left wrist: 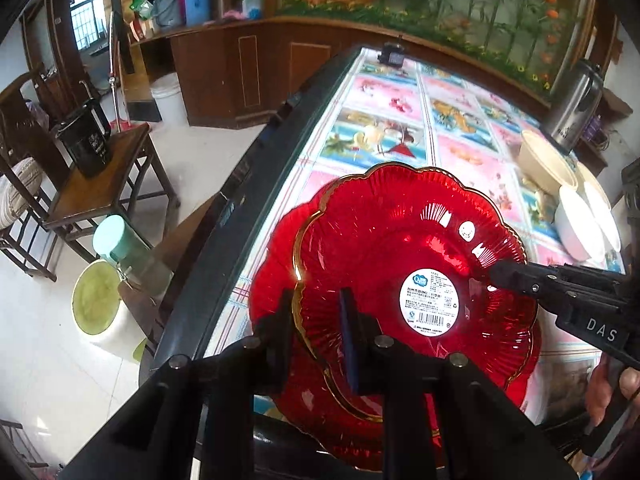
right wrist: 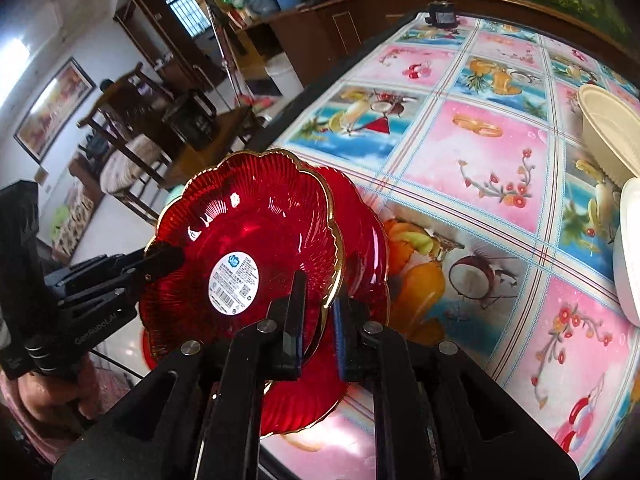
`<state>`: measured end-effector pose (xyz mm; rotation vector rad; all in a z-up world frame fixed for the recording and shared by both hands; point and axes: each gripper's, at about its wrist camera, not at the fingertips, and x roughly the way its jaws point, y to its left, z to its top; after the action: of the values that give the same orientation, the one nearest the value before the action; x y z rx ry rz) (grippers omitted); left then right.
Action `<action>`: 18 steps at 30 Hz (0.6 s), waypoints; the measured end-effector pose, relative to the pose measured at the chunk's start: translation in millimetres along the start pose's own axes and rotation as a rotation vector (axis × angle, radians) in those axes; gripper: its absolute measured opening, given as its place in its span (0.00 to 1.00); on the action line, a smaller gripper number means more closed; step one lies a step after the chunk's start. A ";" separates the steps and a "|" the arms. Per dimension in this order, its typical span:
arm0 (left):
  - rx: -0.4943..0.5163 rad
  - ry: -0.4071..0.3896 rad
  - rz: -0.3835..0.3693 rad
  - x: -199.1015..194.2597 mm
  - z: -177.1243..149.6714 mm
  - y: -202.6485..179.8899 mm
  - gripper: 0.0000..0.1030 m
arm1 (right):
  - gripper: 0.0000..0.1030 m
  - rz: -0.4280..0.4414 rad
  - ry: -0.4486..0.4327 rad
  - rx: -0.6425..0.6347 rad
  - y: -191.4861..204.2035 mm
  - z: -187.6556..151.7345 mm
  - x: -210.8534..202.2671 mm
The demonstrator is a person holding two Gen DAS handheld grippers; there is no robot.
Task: Organize plates and bowls
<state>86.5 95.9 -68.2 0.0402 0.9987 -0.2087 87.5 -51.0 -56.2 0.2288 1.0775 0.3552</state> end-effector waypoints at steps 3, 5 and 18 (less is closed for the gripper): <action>0.012 0.015 0.016 2.5 -2.2 -0.2 0.21 | 0.15 -0.032 0.034 -0.019 0.7 -0.8 6.5; 0.021 0.019 0.034 4.7 -2.9 -0.8 0.23 | 0.16 -0.047 0.053 -0.037 2.5 -1.7 9.3; 0.098 -0.193 0.292 -44.4 3.7 -14.5 0.70 | 0.18 -0.192 0.057 -0.237 24.0 6.1 -23.6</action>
<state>63.6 88.2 -28.1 0.2493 0.7789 0.0072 78.7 -38.3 -25.7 -0.0957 1.0931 0.3146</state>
